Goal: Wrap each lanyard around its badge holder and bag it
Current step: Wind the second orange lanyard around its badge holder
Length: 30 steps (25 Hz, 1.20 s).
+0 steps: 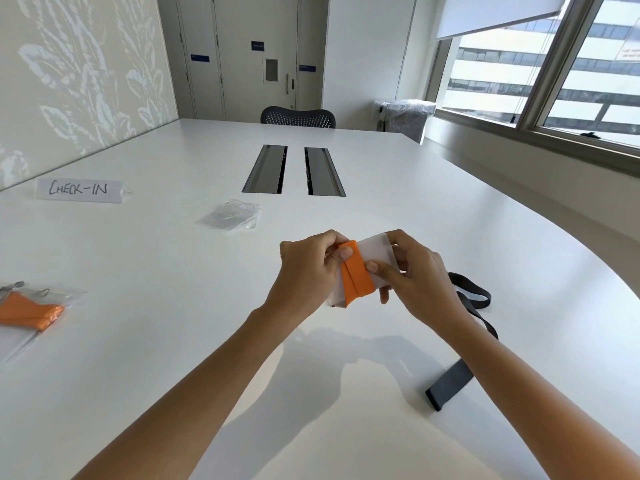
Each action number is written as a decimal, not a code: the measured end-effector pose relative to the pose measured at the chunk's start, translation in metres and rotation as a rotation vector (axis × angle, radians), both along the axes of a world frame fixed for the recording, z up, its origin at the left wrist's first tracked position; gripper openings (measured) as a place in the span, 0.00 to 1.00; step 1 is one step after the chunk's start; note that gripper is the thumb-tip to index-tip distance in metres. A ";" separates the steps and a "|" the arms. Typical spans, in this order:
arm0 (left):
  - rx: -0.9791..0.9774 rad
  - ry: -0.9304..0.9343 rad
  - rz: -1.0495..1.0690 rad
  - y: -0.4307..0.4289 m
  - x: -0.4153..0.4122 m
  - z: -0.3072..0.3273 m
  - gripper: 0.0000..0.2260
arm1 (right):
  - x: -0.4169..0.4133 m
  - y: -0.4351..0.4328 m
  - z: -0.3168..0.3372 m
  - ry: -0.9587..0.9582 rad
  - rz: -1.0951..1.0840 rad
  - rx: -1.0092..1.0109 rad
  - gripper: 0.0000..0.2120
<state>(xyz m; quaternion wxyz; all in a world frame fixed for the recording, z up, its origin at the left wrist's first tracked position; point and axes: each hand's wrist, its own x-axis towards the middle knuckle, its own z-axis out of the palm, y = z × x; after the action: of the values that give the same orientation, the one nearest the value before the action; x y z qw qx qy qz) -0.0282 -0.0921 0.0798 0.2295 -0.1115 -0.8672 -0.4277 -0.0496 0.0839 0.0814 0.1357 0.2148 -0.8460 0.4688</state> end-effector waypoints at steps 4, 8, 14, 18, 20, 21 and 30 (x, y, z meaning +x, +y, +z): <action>0.034 -0.134 -0.214 -0.014 -0.001 0.009 0.09 | -0.005 0.005 0.002 -0.112 0.070 -0.026 0.09; -0.043 -0.241 -0.359 -0.031 -0.004 0.014 0.06 | -0.008 0.008 0.001 -0.353 0.223 -0.196 0.12; 0.065 -0.393 -0.544 -0.049 -0.007 0.019 0.03 | -0.003 0.005 0.001 -0.499 0.430 -0.270 0.15; 0.121 -0.394 -0.604 -0.050 -0.008 0.019 0.02 | -0.001 0.003 0.001 -0.517 0.480 -0.294 0.15; 0.136 -0.399 -0.620 -0.048 -0.007 0.019 0.04 | 0.000 0.004 0.002 -0.509 0.473 -0.302 0.14; 0.142 -0.404 -0.625 -0.047 -0.007 0.019 0.04 | 0.000 0.004 0.003 -0.504 0.463 -0.303 0.14; 0.258 -0.438 -0.421 -0.040 -0.010 0.002 0.07 | 0.000 0.004 0.005 -0.188 0.135 -0.082 0.09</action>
<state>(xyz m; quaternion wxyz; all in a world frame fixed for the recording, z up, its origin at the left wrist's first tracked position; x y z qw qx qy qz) -0.0386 -0.1323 0.0820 -0.0436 -0.1638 -0.7926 -0.5857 -0.0500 0.0877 0.0868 0.0324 0.2207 -0.8186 0.5293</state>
